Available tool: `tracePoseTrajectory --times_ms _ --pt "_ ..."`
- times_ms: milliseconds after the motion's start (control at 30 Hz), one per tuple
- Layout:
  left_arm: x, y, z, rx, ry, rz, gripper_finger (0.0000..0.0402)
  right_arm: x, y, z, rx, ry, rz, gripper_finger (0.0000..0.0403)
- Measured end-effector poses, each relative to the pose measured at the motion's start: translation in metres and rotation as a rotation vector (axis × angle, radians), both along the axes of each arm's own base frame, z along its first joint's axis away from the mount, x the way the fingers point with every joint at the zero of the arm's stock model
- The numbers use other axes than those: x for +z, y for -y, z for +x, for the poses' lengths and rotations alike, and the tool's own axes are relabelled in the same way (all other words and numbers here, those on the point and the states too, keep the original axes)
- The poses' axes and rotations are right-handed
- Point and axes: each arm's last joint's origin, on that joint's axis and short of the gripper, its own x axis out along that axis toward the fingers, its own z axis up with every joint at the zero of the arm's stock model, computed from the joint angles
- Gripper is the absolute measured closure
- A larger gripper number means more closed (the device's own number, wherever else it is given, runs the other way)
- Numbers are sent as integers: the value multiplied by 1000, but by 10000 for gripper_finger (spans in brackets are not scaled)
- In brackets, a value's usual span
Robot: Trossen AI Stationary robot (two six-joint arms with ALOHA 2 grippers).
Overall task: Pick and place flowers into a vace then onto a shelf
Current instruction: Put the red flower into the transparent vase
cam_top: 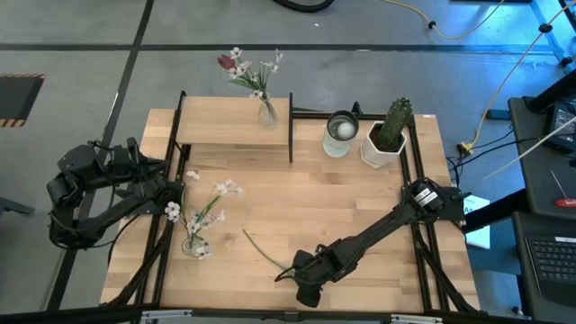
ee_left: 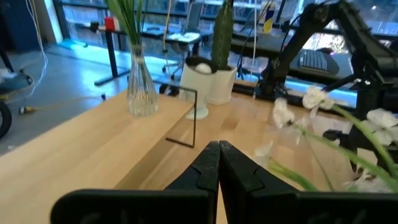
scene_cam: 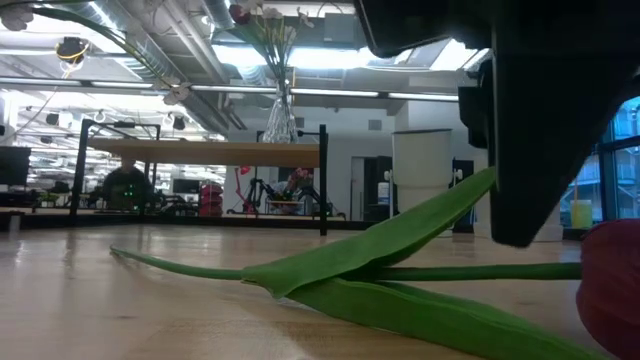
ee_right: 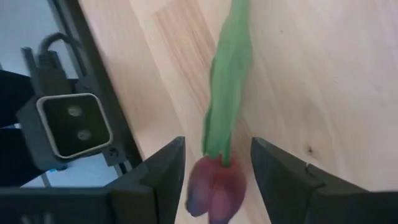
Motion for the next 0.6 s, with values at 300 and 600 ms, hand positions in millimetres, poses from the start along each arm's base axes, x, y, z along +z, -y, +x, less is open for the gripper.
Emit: tracePoseTrajectory --times_ms 300,600 --pt "-15 -9 11 -4 -57 -50 398 -12 -2 3 2 -11 -10 227" --pt "-15 -10 12 -6 -46 -62 398 -26 -3 4 2 -43 -8 243"
